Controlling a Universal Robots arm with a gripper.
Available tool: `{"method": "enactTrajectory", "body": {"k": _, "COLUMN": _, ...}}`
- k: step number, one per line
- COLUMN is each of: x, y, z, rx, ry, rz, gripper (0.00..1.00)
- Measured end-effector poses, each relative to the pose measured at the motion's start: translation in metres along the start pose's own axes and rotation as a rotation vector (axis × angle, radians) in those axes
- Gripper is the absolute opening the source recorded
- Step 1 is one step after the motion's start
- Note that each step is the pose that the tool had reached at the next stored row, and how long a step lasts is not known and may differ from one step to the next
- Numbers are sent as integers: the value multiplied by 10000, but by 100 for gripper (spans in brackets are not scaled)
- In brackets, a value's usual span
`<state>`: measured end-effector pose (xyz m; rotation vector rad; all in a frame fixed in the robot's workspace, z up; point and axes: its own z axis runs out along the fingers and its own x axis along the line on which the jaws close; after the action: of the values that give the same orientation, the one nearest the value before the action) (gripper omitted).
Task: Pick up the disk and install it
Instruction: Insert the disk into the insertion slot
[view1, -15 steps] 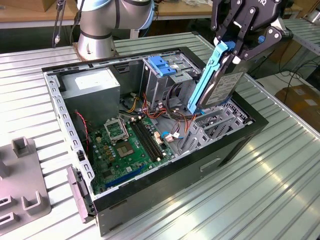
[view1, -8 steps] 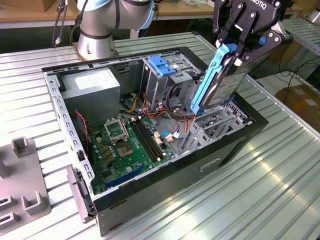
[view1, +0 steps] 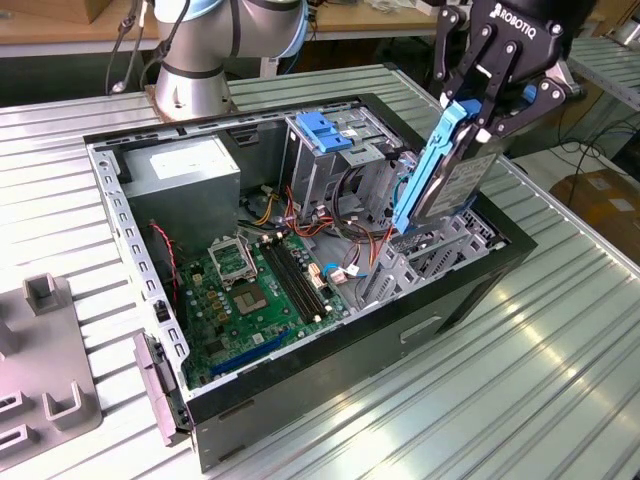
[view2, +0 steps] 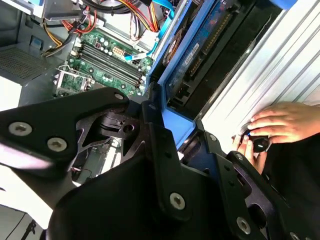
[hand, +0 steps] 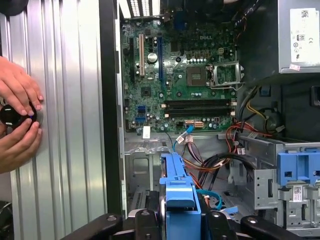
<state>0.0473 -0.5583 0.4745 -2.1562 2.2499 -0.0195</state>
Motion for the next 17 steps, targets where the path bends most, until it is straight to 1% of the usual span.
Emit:
{"method": "enactTrajectory", "body": {"k": 2, "x": 1, "y": 0, "z": 46, "rx": 4, "ry": 91, "rz": -3, "gripper": 37}}
{"method": "enactTrajectory", "body": {"k": 3, "x": 0, "y": -8, "z": 75, "rx": 4, "ry": 103, "rz": -5, "gripper": 37}}
{"method": "enactTrajectory", "body": {"k": 5, "x": -1, "y": -39, "z": 99, "rx": 5, "ry": 107, "rz": -4, "gripper": 37}}
{"method": "enactTrajectory", "body": {"k": 12, "x": 15, "y": -48, "z": 145, "rx": 4, "ry": 108, "rz": 67, "gripper": 37}}
{"method": "enactTrajectory", "body": {"k": 17, "x": 25, "y": -66, "z": 221, "rx": -5, "ry": 110, "rz": 100, "gripper": 37}}
